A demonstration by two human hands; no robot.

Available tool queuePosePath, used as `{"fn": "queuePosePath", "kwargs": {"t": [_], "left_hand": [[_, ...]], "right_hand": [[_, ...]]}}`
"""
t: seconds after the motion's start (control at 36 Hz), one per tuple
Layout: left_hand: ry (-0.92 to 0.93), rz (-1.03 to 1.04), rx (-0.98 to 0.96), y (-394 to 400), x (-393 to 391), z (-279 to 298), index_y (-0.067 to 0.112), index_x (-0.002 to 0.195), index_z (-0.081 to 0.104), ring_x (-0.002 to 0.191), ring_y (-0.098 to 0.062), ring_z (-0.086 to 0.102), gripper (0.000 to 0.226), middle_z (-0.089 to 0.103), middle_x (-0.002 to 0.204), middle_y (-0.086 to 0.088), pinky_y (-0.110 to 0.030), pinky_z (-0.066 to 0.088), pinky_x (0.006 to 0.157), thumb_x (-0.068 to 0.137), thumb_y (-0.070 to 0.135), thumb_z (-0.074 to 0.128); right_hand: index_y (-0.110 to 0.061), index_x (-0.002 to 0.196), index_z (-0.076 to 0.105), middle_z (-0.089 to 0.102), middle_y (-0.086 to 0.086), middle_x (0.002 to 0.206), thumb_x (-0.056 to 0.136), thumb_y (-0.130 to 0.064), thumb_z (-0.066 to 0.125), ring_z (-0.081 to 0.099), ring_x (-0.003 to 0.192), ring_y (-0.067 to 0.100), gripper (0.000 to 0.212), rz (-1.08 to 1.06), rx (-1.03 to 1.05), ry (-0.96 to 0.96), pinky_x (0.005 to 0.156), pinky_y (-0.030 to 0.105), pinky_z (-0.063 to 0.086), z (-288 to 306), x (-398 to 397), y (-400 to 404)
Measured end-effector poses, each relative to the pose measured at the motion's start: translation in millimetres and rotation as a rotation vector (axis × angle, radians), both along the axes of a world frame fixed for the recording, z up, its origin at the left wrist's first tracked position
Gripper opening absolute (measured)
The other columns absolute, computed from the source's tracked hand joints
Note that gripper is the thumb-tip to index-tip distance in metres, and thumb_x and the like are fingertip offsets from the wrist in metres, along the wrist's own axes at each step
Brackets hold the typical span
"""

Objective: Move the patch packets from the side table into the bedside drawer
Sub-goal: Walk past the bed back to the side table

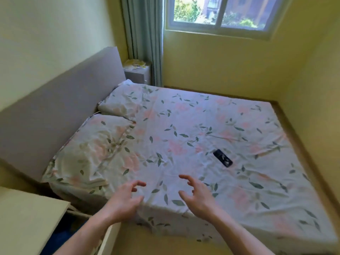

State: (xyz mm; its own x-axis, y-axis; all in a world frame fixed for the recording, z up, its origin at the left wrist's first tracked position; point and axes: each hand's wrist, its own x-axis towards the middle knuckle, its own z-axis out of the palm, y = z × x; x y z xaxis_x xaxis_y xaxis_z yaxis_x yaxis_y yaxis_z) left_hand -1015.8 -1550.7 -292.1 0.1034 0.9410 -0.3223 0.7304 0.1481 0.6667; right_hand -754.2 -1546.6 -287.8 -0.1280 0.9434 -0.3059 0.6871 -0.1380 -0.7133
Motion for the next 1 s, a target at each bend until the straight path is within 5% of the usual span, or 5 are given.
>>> {"fn": "queuePosePath", "kwargs": {"t": [0.28, 0.53, 0.75, 0.86, 1.0], "left_hand": [[-0.011, -0.296, 0.172, 19, 261, 34, 0.046, 0.127, 0.053, 0.122, 0.000, 0.048, 0.034, 0.044, 0.137, 0.025, -0.030, 0.043, 0.108, 0.095, 0.038, 0.062], [0.040, -0.484, 0.199, 35, 422, 45, 0.045, 0.128, 0.052, 0.125, -0.005, 0.049, 0.035, 0.042, 0.143, 0.023, -0.030, 0.040, 0.110, 0.095, 0.038, 0.062], [0.079, -0.583, 0.259, 92, 571, 47, 0.048, 0.124, 0.050, 0.109, -0.002, 0.050, 0.034, 0.044, 0.135, 0.023, -0.019, 0.038, 0.096, 0.094, 0.038, 0.064], [0.057, -0.620, 0.246, 115, 659, 45, 0.045, 0.128, 0.052, 0.122, -0.010, 0.052, 0.035, 0.041, 0.144, 0.018, -0.033, 0.045, 0.105, 0.095, 0.038, 0.062], [0.042, -0.732, 0.292, 127, 780, 50, 0.041, 0.132, 0.050, 0.131, -0.012, 0.045, 0.038, 0.040, 0.145, 0.015, -0.031, 0.038, 0.111, 0.096, 0.038, 0.061]], "right_hand": [[-0.041, 0.139, 0.047, 0.050, -0.012, 0.144, 0.092, -0.037, 0.062, 0.045, 0.134, 0.010, 0.049, -0.250, 0.070, 0.012, 0.110, 0.033, 0.042, 32, 245, -49], [-0.044, 0.138, 0.047, 0.046, -0.025, 0.141, 0.092, -0.037, 0.065, 0.044, 0.127, -0.002, 0.050, -0.407, 0.147, 0.096, 0.106, 0.024, 0.041, 55, 404, -74], [-0.042, 0.139, 0.047, 0.046, -0.025, 0.136, 0.094, -0.034, 0.064, 0.043, 0.130, 0.000, 0.048, -0.534, 0.183, 0.102, 0.111, 0.028, 0.040, 61, 542, -61], [-0.045, 0.138, 0.046, 0.045, -0.025, 0.135, 0.094, -0.037, 0.063, 0.043, 0.129, 0.001, 0.048, -0.605, 0.177, 0.091, 0.109, 0.029, 0.040, 69, 615, -54], [-0.047, 0.136, 0.046, 0.045, -0.032, 0.125, 0.094, -0.040, 0.064, 0.042, 0.128, -0.001, 0.045, -0.683, 0.213, 0.042, 0.105, 0.025, 0.041, 76, 709, -56]]}}
